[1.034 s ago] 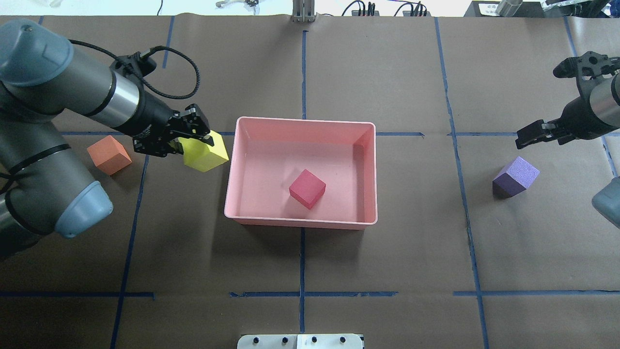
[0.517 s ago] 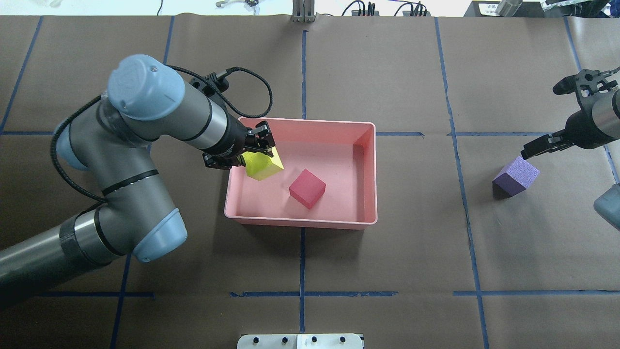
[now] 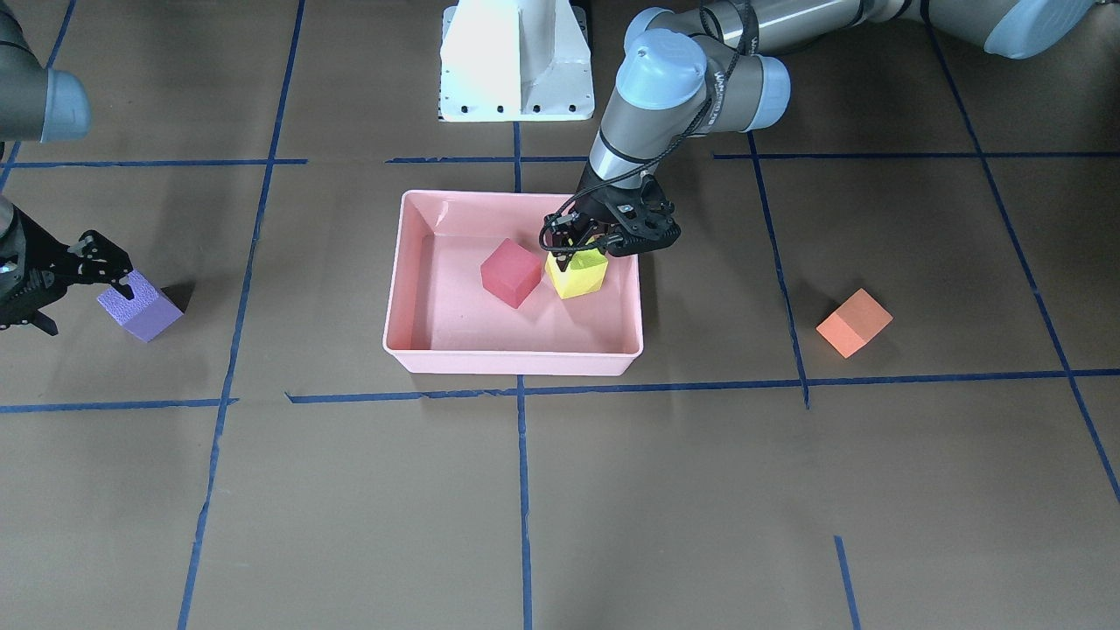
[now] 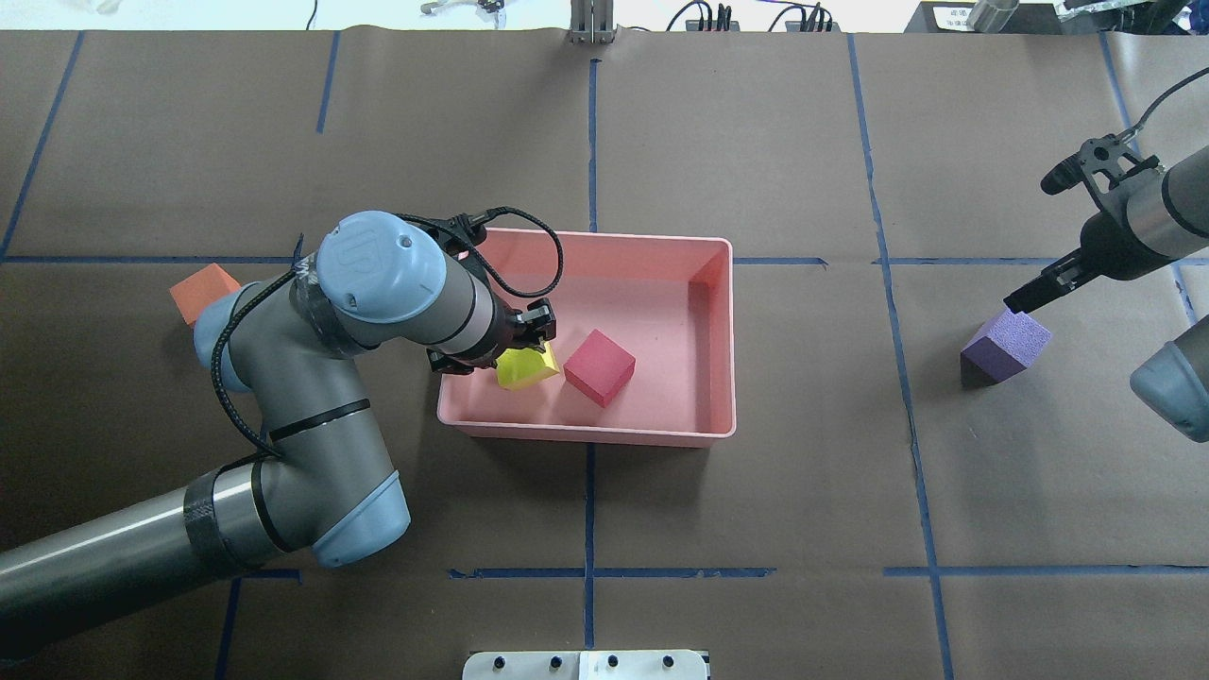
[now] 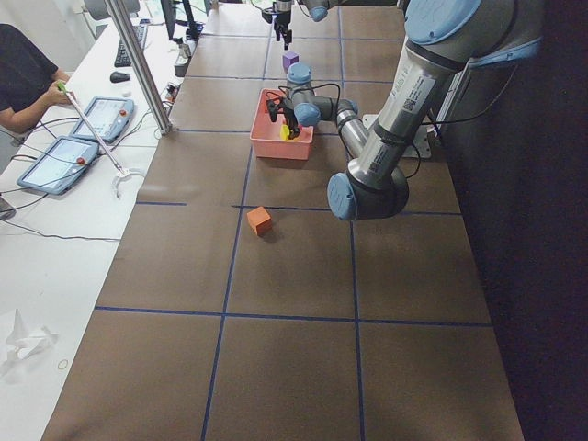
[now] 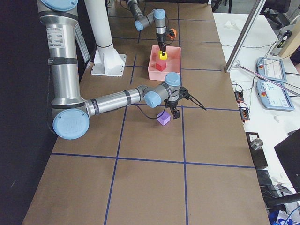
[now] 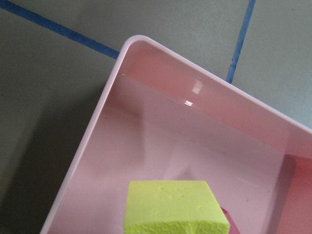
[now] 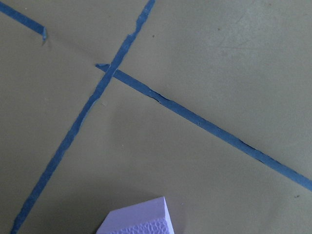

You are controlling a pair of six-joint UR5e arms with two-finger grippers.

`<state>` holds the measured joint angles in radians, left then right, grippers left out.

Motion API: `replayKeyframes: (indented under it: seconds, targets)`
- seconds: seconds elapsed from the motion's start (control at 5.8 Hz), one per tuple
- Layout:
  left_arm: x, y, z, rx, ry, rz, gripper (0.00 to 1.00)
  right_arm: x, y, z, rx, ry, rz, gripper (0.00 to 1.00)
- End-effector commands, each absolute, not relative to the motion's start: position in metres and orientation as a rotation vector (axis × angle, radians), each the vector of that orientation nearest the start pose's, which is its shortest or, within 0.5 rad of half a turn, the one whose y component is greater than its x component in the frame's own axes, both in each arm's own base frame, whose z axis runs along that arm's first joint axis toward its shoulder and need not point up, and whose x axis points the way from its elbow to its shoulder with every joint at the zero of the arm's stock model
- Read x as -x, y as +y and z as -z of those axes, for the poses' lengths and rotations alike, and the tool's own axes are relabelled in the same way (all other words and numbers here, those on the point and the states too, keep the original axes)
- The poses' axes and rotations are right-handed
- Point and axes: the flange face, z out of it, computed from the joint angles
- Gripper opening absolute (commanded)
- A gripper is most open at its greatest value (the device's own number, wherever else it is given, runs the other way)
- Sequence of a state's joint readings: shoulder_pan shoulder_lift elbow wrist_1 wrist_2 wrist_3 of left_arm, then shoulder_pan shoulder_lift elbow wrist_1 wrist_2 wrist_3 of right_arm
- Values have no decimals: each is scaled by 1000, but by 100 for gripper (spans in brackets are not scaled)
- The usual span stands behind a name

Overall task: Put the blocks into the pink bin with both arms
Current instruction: 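Grasp the yellow cube with the left gripper and carry it into the bin, then drop the yellow cube with the left gripper while the right gripper grasps purple cube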

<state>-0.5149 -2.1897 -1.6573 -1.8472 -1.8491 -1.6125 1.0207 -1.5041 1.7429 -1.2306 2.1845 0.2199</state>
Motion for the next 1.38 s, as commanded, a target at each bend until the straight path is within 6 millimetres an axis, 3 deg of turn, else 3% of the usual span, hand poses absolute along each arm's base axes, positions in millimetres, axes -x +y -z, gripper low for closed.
replayKeyframes:
  seconds: [0.0, 0.34, 1.03, 1.21]
  targets:
    - [-551, -416, -232, 16, 996, 363, 100, 246, -484, -497, -321, -773, 594, 100]
    - [-551, -417, -232, -9, 992, 374, 100, 257, -475, -509, -355, -745, 774, 100]
    - [-548, -415, -224, -14, 1010, 371, 100, 262, -474, -524, -371, -678, 838, 100]
    - [-546, -414, -221, -15, 1015, 369, 100, 260, -467, -539, -341, -671, 835, 99]
